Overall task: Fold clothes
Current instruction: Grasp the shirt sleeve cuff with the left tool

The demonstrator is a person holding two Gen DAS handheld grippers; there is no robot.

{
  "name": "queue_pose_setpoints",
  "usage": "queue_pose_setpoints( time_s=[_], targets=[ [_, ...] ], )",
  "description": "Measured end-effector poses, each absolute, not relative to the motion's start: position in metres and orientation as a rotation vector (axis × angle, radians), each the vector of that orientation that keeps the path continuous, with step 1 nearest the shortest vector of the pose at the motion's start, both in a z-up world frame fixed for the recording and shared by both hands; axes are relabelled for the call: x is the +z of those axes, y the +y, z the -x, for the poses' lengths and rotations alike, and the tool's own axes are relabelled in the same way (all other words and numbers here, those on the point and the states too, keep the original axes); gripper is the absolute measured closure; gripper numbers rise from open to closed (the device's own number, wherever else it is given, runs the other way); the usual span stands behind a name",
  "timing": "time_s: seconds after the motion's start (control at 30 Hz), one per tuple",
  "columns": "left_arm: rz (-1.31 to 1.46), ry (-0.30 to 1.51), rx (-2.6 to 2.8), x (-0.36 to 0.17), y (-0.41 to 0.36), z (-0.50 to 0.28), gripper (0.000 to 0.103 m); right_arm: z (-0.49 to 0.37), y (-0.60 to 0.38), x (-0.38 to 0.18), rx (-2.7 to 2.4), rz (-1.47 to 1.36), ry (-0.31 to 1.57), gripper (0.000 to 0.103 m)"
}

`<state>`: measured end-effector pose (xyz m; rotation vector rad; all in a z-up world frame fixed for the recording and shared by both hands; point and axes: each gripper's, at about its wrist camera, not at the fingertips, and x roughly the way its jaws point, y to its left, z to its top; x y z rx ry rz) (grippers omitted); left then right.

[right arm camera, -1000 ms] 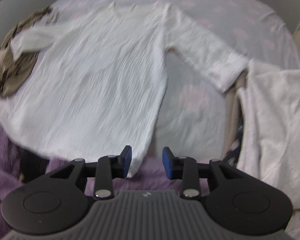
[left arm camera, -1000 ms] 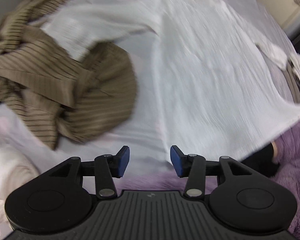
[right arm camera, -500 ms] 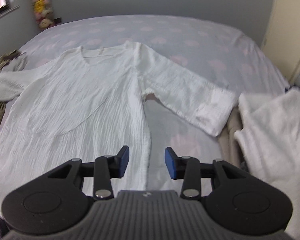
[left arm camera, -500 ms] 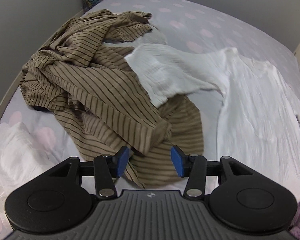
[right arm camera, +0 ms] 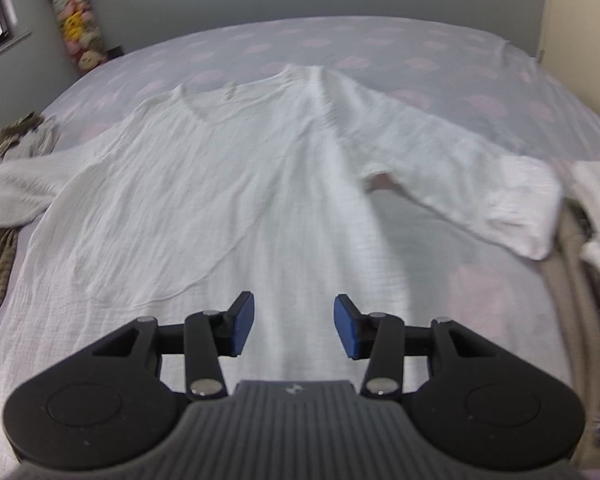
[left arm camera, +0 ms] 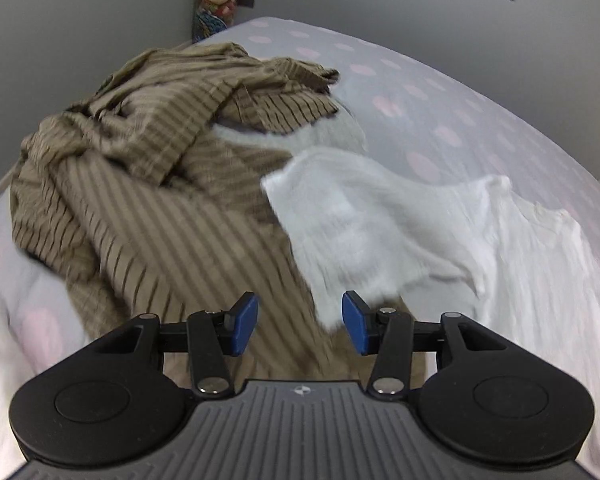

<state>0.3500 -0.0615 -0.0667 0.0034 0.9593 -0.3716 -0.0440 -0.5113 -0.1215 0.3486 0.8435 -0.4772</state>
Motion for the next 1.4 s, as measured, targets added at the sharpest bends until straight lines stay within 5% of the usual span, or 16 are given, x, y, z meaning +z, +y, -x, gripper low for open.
queue_pose_setpoints(
  time_s=[0.2, 0.27, 0.37, 0.93, 1.4],
  targets=[
    [0.01, 0.954, -0.327, -0.075, -0.076, -0.402, 0.059, 0.023, -0.498, -0.13, -0.388, -0.332, 0.882, 0.055],
    [0.022, 0.975, -0.331, -0.079, -0.08, -0.414, 0.083, 0.018, -0.5, -0.133, -0.374, -0.336, 0.897, 0.055],
    [-0.002, 0.962, -0.323, -0.079, -0.087, -0.422, 0.101, 0.012, -0.504, -0.139, -0.372, -0.35, 0.914, 0.055],
    [-0.178, 0.72, -0.328, 0.067, -0.16, -0.473, 0.103, -0.005, -0.531, -0.148, -0.342, -0.406, 0.902, 0.055],
    [-0.268, 0.841, -0.724, 0.11, -0.343, -0.39, 0.103, -0.031, -0.575, -0.151, -0.296, -0.272, 0.909, 0.054]
  ],
)
